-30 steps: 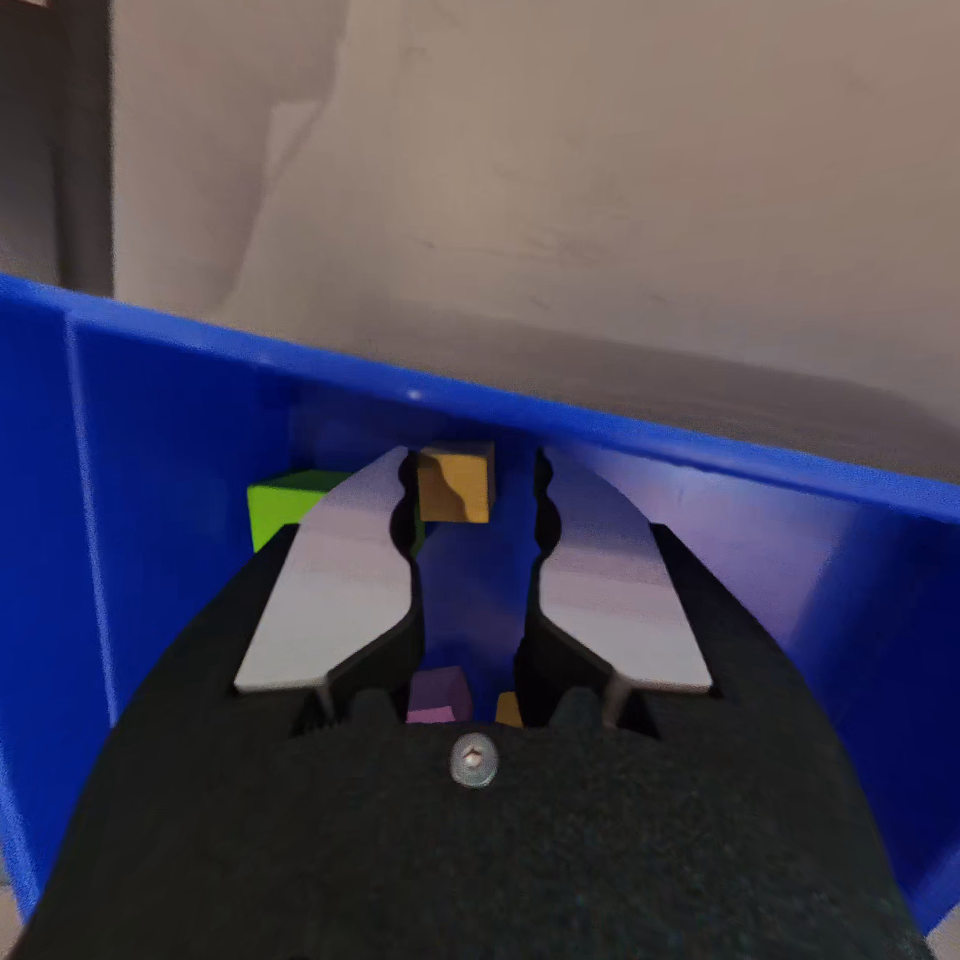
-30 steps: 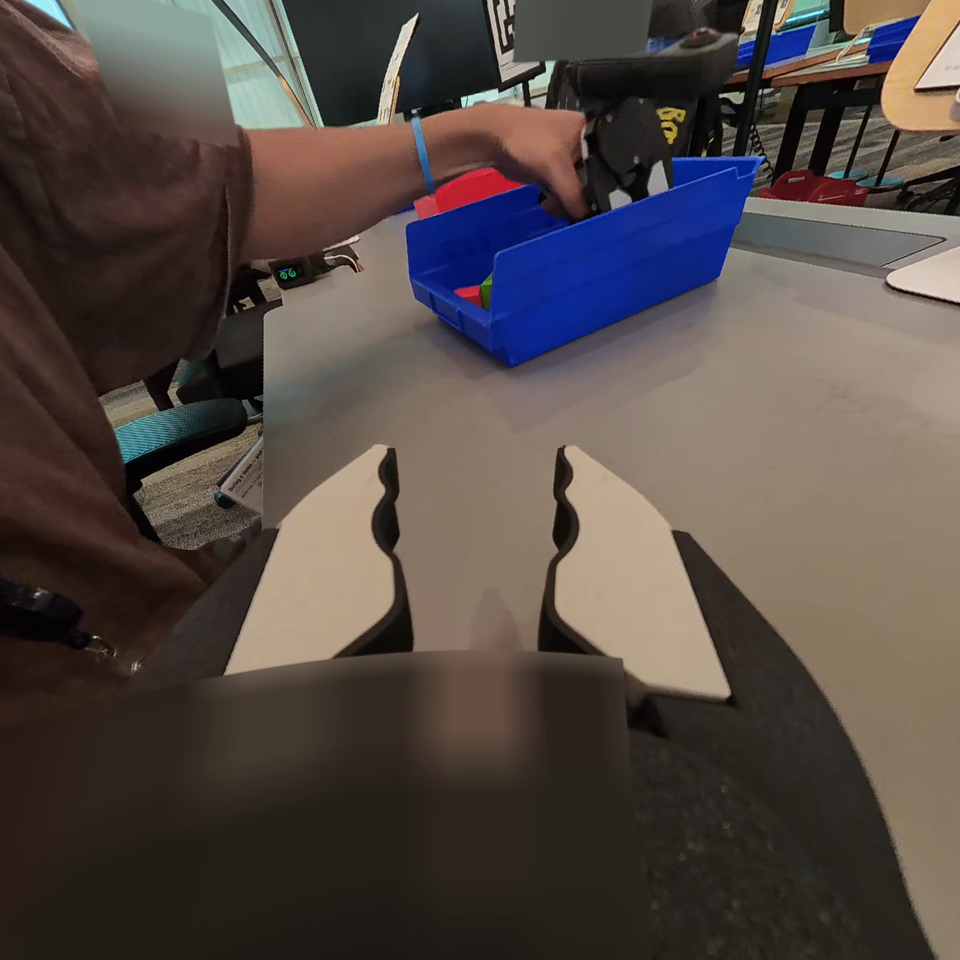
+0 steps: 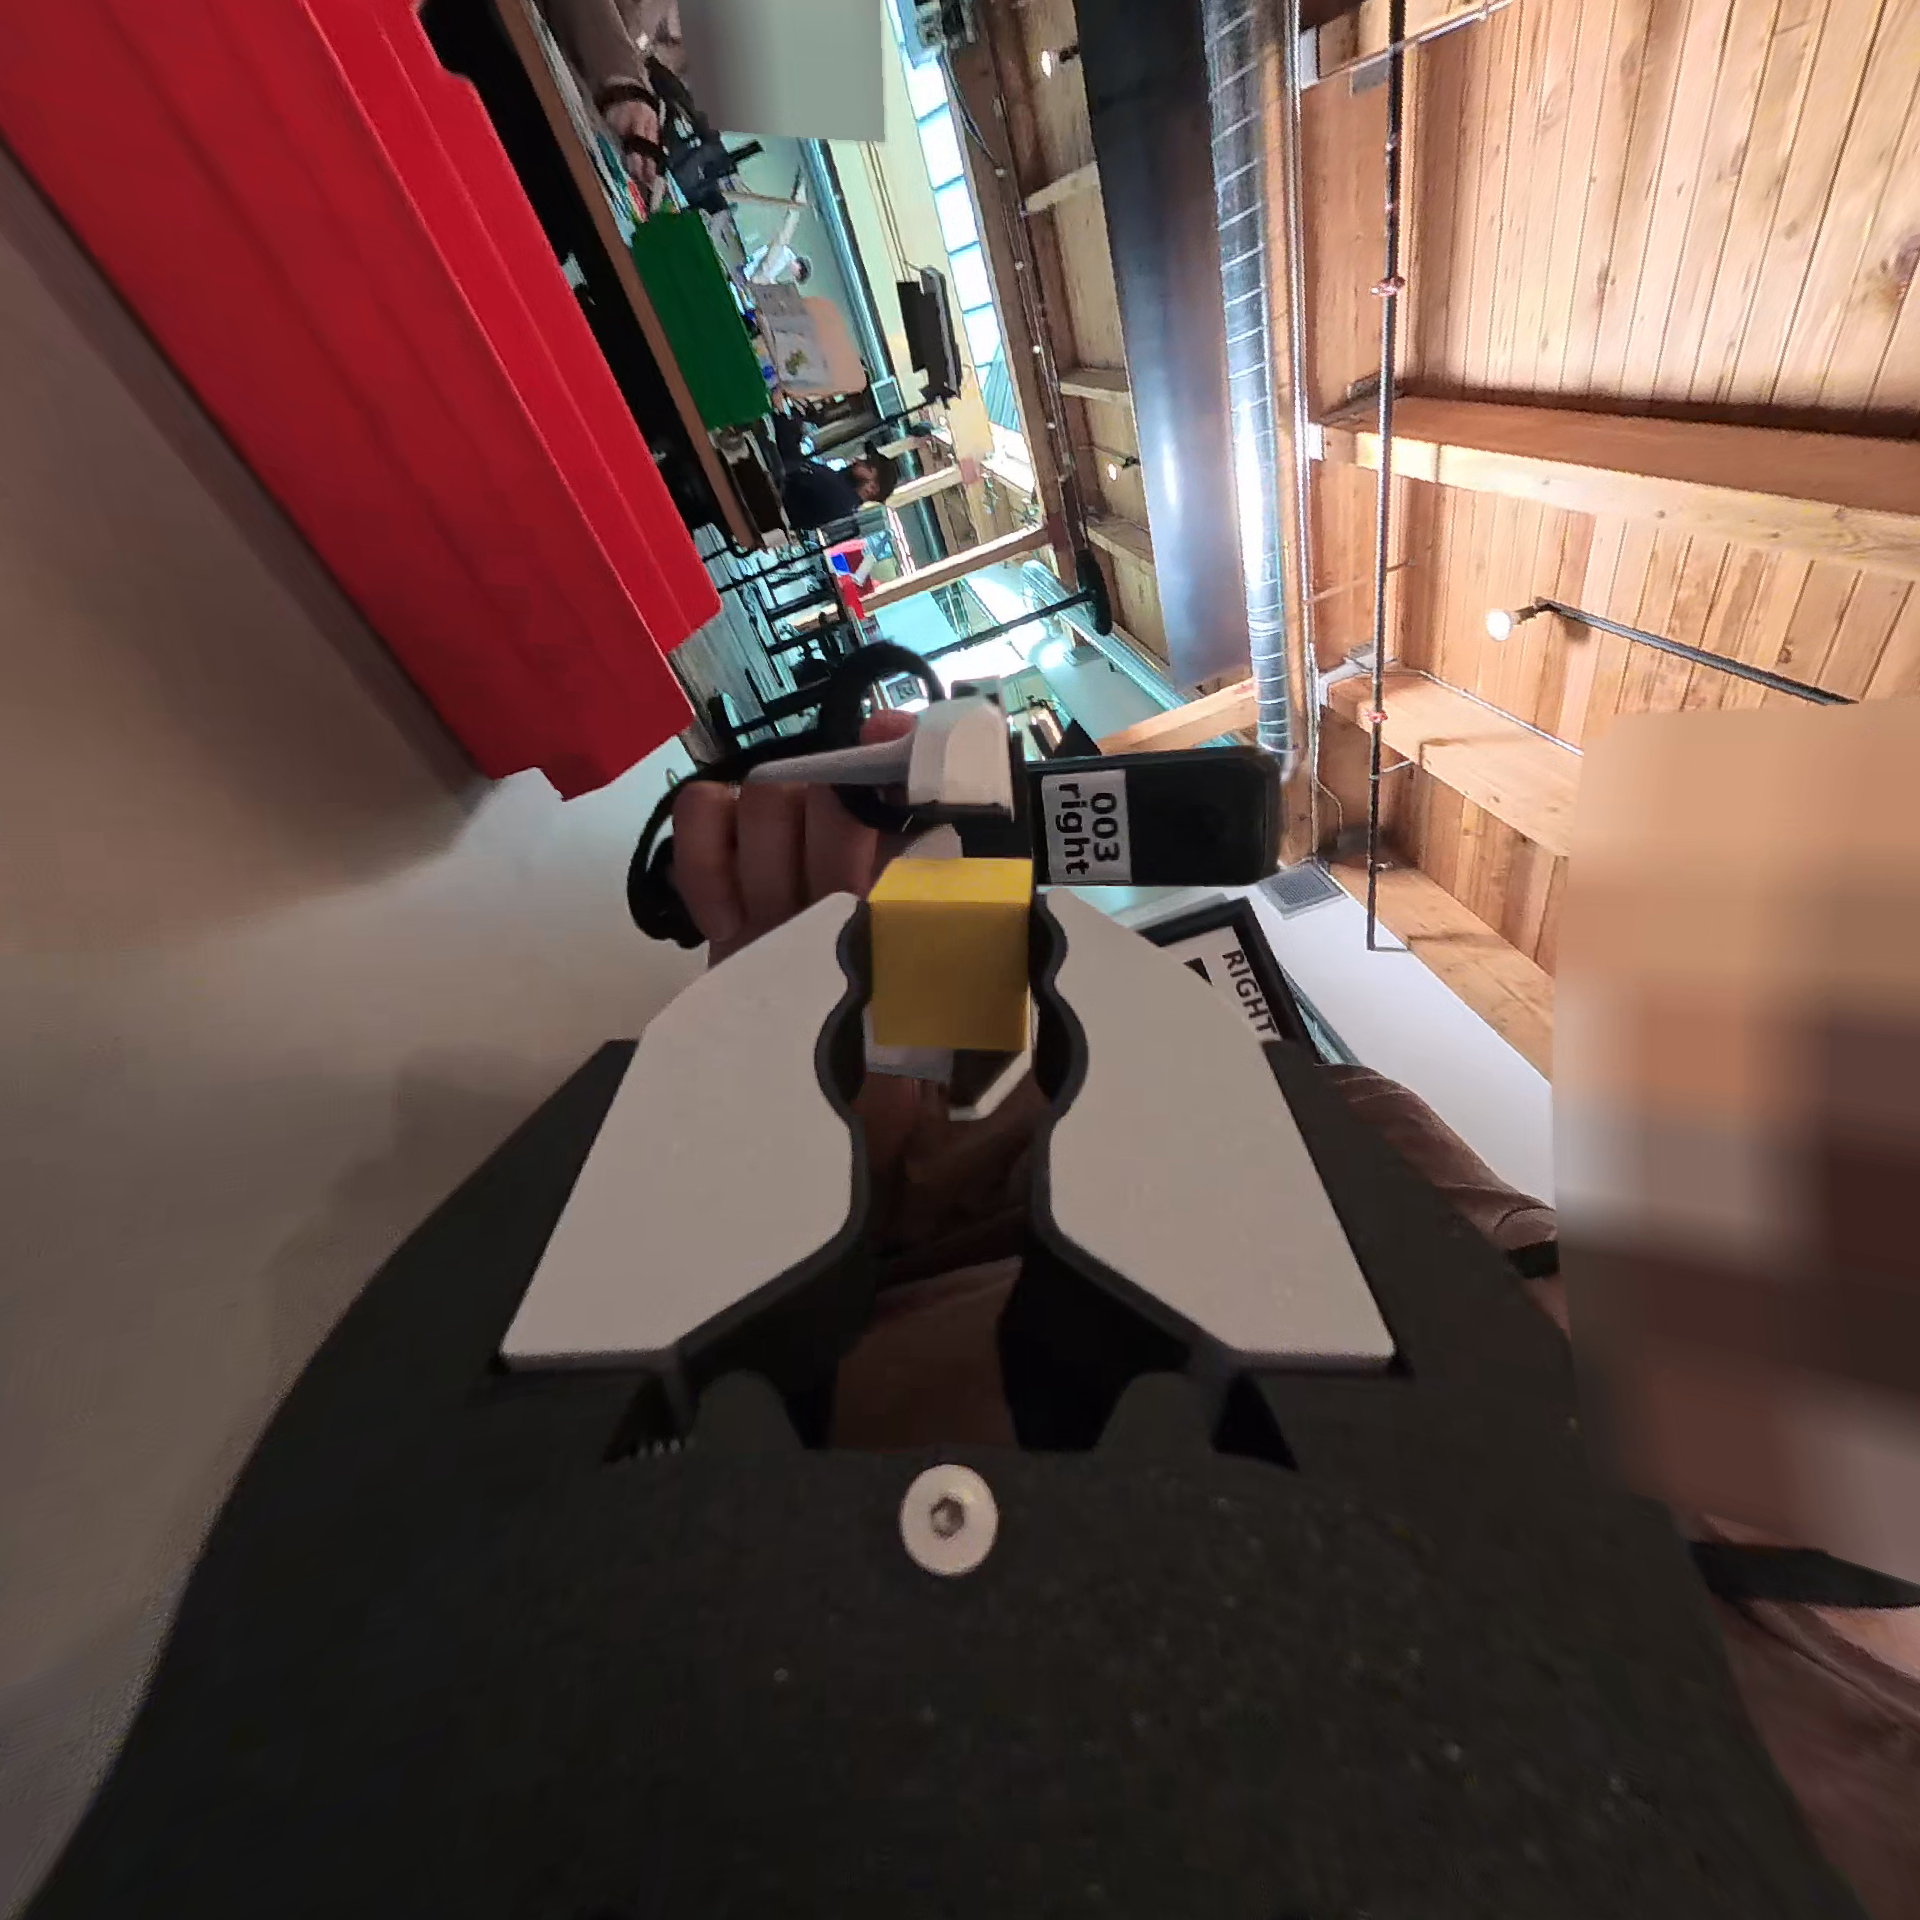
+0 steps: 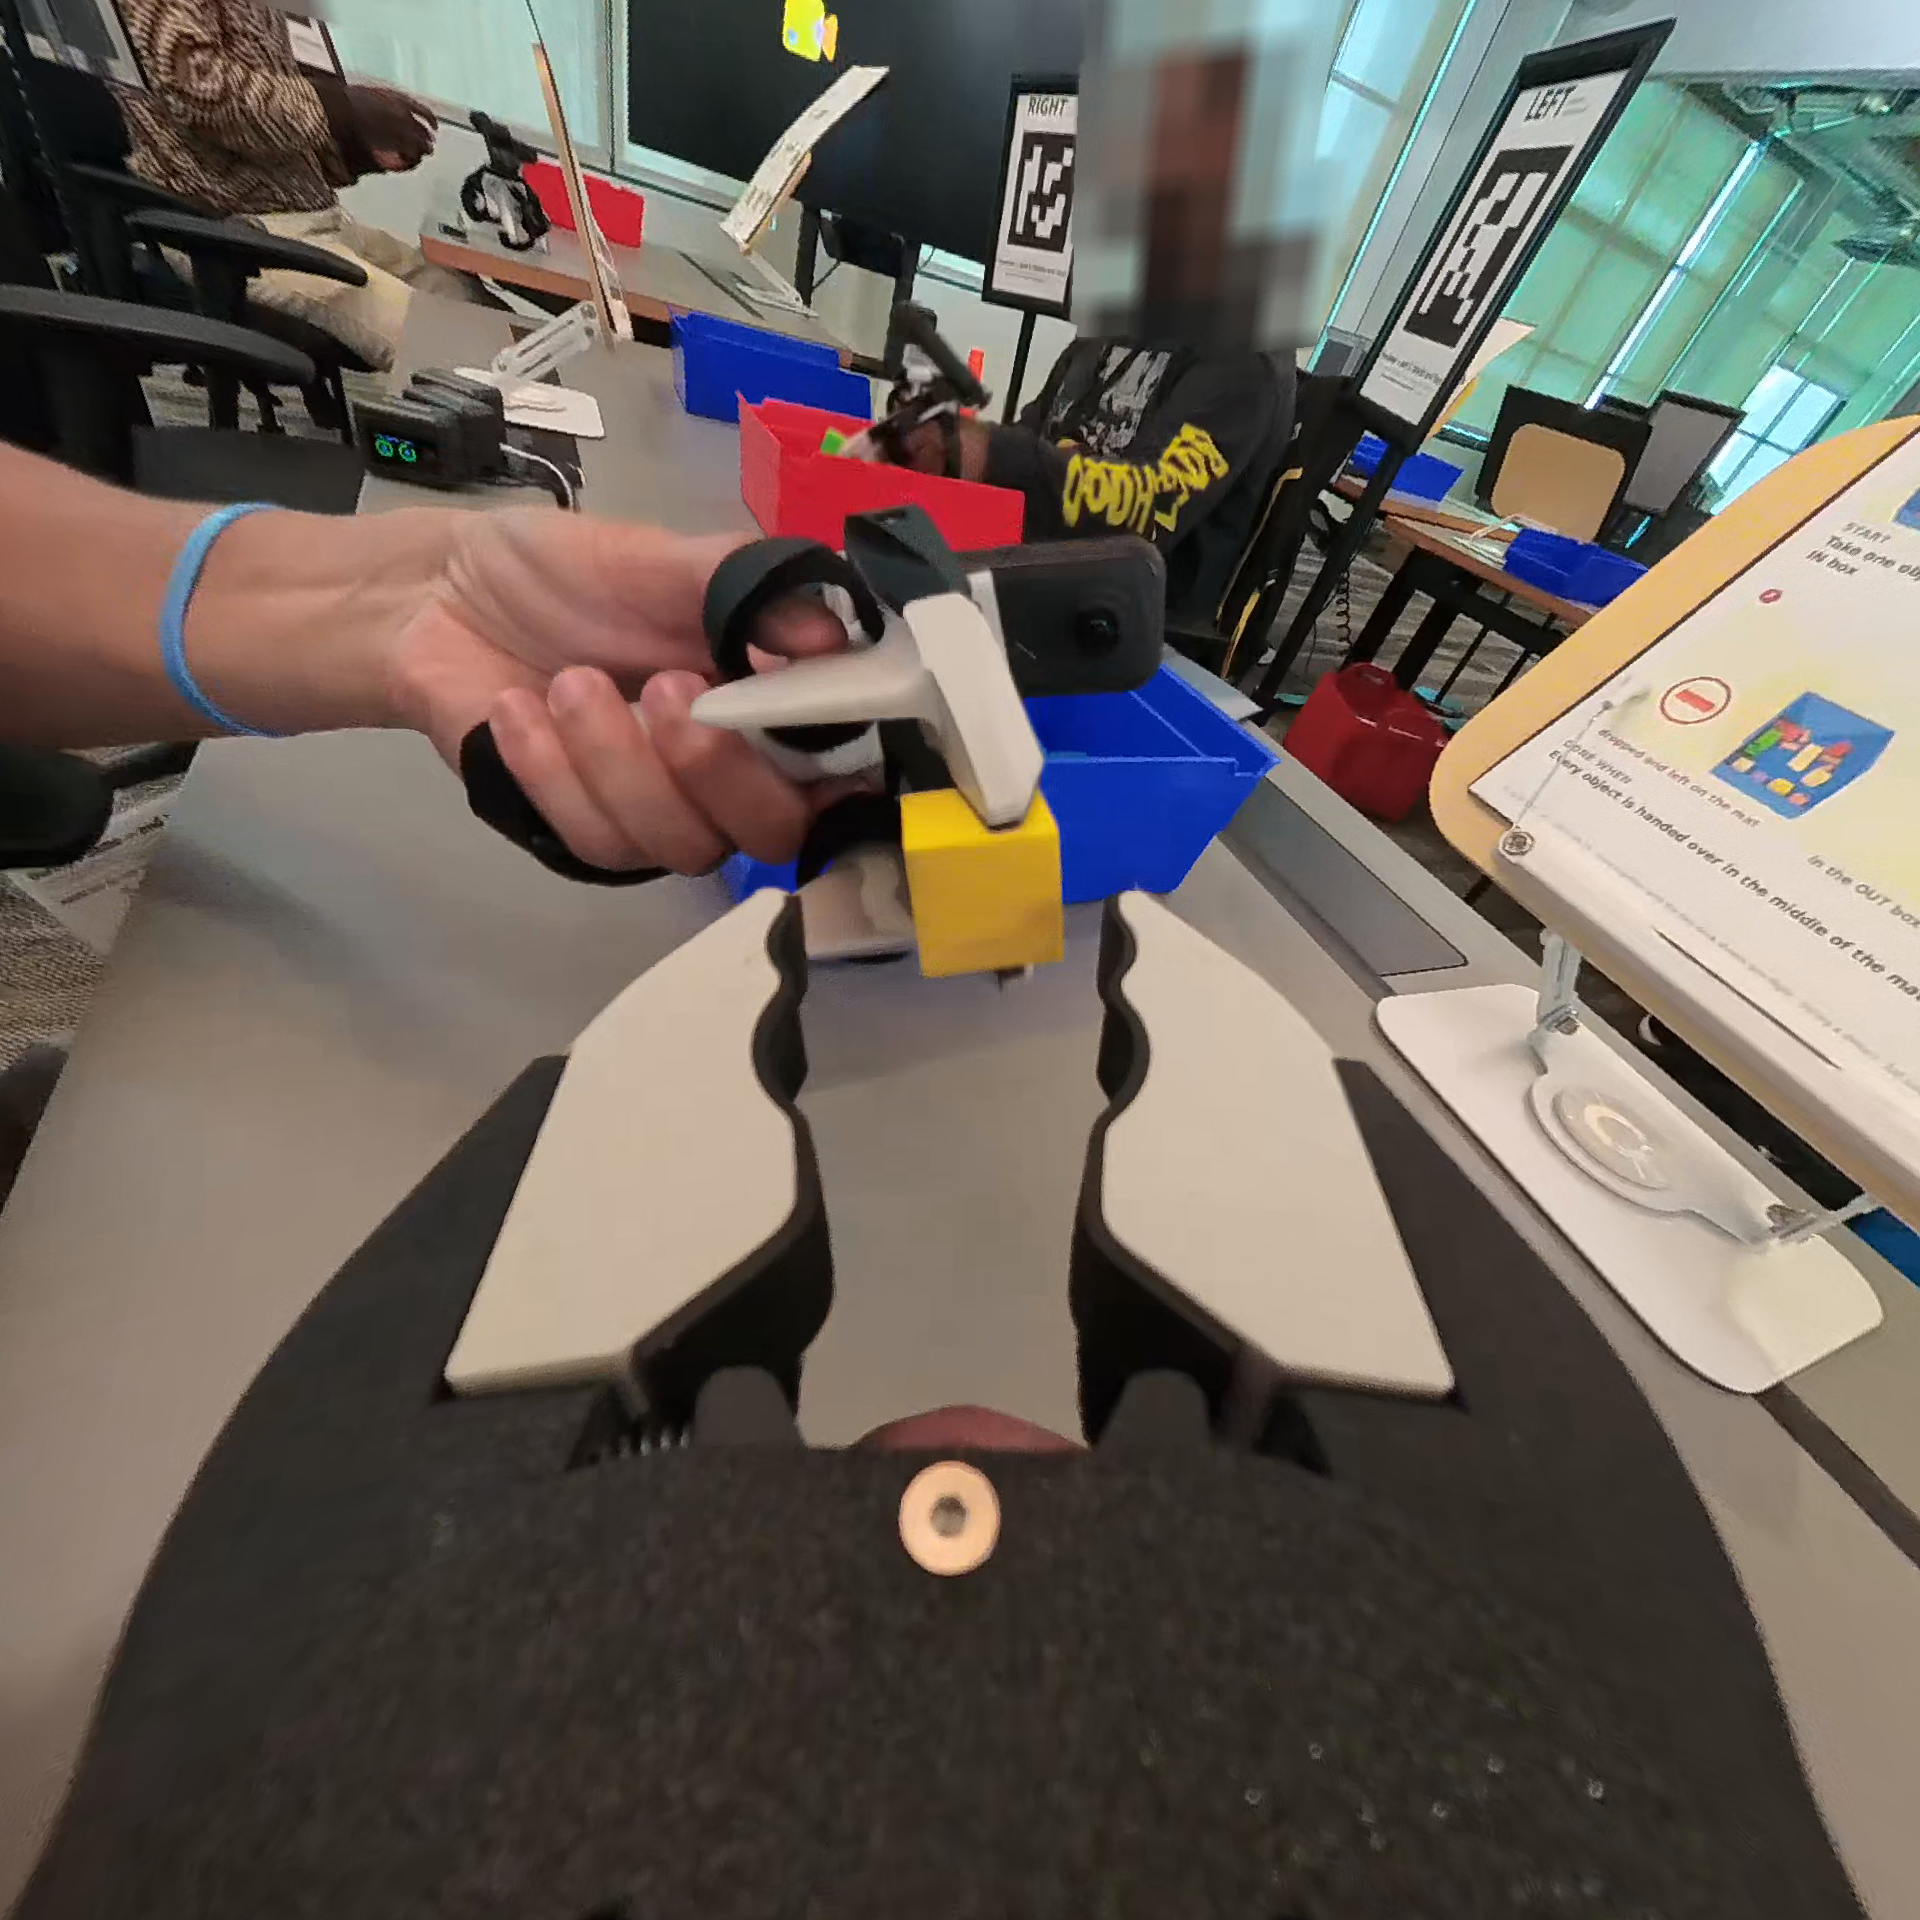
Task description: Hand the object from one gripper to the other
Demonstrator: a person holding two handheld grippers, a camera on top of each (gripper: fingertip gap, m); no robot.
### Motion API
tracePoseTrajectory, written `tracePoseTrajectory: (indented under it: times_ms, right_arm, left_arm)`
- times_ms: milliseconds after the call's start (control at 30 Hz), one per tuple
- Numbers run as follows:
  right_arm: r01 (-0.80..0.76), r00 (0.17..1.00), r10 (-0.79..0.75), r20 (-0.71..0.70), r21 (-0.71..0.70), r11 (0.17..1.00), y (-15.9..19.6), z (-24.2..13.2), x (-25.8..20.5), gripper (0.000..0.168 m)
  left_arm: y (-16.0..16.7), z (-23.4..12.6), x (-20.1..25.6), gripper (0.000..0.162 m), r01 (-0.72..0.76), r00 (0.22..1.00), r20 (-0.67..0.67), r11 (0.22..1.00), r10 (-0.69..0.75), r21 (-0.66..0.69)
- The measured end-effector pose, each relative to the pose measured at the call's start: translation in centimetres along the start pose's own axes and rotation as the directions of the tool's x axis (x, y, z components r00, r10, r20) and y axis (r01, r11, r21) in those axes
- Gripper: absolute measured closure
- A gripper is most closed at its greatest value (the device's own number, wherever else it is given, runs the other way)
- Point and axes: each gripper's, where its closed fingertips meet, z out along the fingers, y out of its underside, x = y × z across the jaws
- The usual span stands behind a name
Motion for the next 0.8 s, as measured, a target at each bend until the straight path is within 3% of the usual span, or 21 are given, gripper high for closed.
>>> tracePoseTrajectory:
  times_ms: [100, 200, 300, 400, 500, 633, 733, 800]
  right_arm:
    - [0.054, 0.997, -0.053, -0.054, 0.003, 0.999, 0.2, -1.2, 0.1, 0.141]
    - [0.035, 0.998, -0.036, -0.05, -0.023, 0.999, 0.6, -2.4, -0.5, 0.142]
    - [-0.014, 0.997, 0.016, -0.079, 0.022, 1.0, -0.3, -4.9, -0.5, 0.142]
    - [-0.101, 0.973, 0.102, -0.206, 0.019, 0.995, -0.3, -9.4, 2.2, 0.142]
    - [-0.195, 0.894, 0.135, -0.427, -0.099, 0.976, 2.1, -15.3, 7.7, 0.142]
    - [-0.413, 0.737, 0.103, -0.668, -0.325, 0.851, 8.5, -22.8, 16.2, 0.141]
    - [-0.584, 0.683, 0.144, -0.716, -0.417, 0.696, 14.0, -24.9, 20.9, 0.141]
    - [-0.672, 0.656, 0.181, -0.733, -0.457, 0.583, 17.8, -25.1, 23.5, 0.141]
  left_arm:
    - [1.1, 1.7, -0.6, 0.134, 0.014, 1.0, -0.009, 0.999, -0.014, -0.033]
    - [2.2, 2.2, -0.6, 0.13, 0.037, 0.999, -0.039, 0.998, -0.038, -0.047]
    - [3.8, 1.2, -1.1, 0.106, -0.072, 0.997, 0.041, 0.997, 0.073, -0.027]
    - [6.7, -0.2, -2.4, 0.107, -0.225, 0.959, 0.174, 0.974, 0.224, -0.018]
    - [10.0, -1.3, -4.3, 0.113, -0.348, 0.89, 0.294, 0.936, 0.347, -0.053]
    - [12.3, -2.4, -7.8, 0.115, -0.491, 0.706, 0.484, 0.85, 0.516, -0.19]
    - [12.6, -2.4, -8.2, 0.116, -0.556, 0.576, 0.511, 0.764, 0.638, -0.327]
    - [12.4, -2.5, -8.0, 0.116, -0.598, 0.523, 0.513, 0.722, 0.68, -0.348]
